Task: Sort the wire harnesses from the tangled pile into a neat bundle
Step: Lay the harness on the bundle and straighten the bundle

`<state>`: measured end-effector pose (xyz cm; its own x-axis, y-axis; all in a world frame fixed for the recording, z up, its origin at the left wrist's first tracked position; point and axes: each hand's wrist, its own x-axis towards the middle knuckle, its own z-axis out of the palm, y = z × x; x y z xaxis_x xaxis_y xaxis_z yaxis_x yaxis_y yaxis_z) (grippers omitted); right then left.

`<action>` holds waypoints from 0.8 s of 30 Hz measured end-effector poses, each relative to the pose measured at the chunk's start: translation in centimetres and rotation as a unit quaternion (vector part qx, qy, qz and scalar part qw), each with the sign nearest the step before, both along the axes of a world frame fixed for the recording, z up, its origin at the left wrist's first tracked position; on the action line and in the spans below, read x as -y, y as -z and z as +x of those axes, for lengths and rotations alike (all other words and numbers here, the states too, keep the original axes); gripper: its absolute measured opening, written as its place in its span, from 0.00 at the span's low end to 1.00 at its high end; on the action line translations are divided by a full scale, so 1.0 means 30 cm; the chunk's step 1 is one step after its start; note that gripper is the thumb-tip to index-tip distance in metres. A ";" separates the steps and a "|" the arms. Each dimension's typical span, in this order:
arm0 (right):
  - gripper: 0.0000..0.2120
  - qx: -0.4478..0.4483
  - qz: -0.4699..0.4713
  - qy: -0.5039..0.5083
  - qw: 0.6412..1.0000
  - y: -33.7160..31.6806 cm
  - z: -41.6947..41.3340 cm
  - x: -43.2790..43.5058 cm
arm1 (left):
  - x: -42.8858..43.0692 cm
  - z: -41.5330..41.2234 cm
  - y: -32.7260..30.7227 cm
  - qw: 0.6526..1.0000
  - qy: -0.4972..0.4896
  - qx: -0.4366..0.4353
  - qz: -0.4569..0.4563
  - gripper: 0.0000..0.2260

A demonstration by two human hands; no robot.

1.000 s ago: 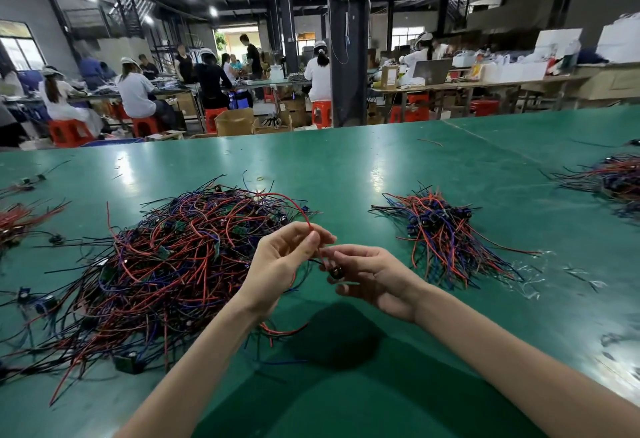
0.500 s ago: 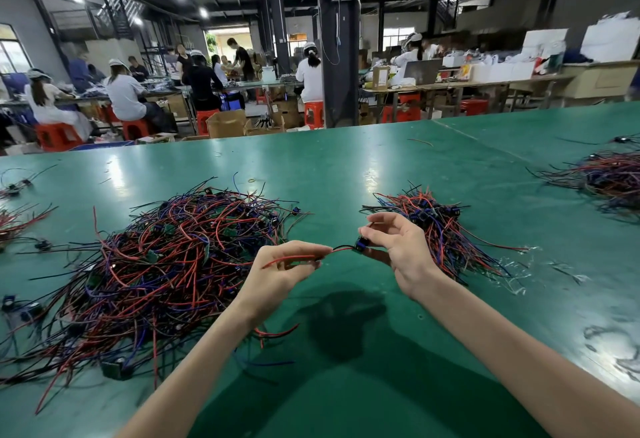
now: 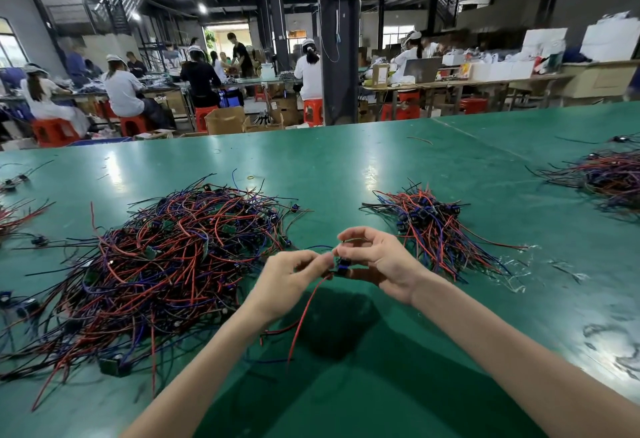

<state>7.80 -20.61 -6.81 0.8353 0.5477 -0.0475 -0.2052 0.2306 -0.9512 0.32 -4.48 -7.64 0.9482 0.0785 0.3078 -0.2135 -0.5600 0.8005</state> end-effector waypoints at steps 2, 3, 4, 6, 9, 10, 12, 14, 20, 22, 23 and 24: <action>0.08 0.032 -0.014 0.006 0.999 0.014 -0.008 -0.012 | 0.013 0.005 0.017 0.999 0.025 -0.041 -0.007 0.12; 0.08 0.049 -0.023 0.012 0.998 0.017 -0.011 -0.017 | 0.011 0.008 0.026 0.998 0.032 -0.052 -0.012 0.11; 0.09 0.066 -0.031 0.021 0.997 0.020 -0.012 -0.020 | 0.008 0.010 0.032 0.997 0.037 -0.058 -0.022 0.10; 0.10 0.093 -0.044 0.046 0.994 0.025 -0.012 -0.025 | 0.007 0.013 0.041 0.995 0.043 -0.067 -0.066 0.06; 0.12 0.094 -0.044 0.072 0.992 0.034 -0.012 -0.029 | 0.027 0.013 0.048 0.983 0.046 -0.088 -0.156 0.04; 0.14 0.088 -0.041 0.078 0.992 0.037 -0.012 -0.030 | 0.034 0.014 0.049 0.979 0.044 -0.093 -0.175 0.04; 0.16 0.080 -0.036 0.091 0.992 0.039 -0.012 -0.033 | 0.045 0.016 0.050 0.974 0.035 -0.101 -0.198 0.03; 0.19 0.074 -0.032 0.101 0.992 0.039 -0.013 -0.036 | 0.052 0.017 0.046 0.972 0.029 -0.108 -0.208 0.02; 0.12 0.073 -0.065 0.068 0.993 0.035 -0.012 -0.035 | 0.054 0.012 0.042 0.964 0.017 -0.110 -0.241 0.02; 0.07 0.062 -0.060 0.054 0.995 0.036 -0.013 -0.033 | 0.053 0.010 0.038 0.968 0.010 -0.110 -0.226 0.02; 0.04 0.057 -0.056 0.055 0.995 0.038 -0.013 -0.033 | 0.053 0.009 0.035 0.967 0.009 -0.110 -0.232 0.03; 0.02 0.052 -0.051 0.060 0.996 0.039 -0.012 -0.032 | 0.053 0.010 0.033 0.963 0.011 -0.109 -0.245 0.03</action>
<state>7.43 -19.65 -7.97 0.8978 0.4403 -0.0071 -0.0808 0.1487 -0.9856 0.61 -6.06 -8.65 0.9891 0.1435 0.0324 -0.0179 -0.1013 0.9947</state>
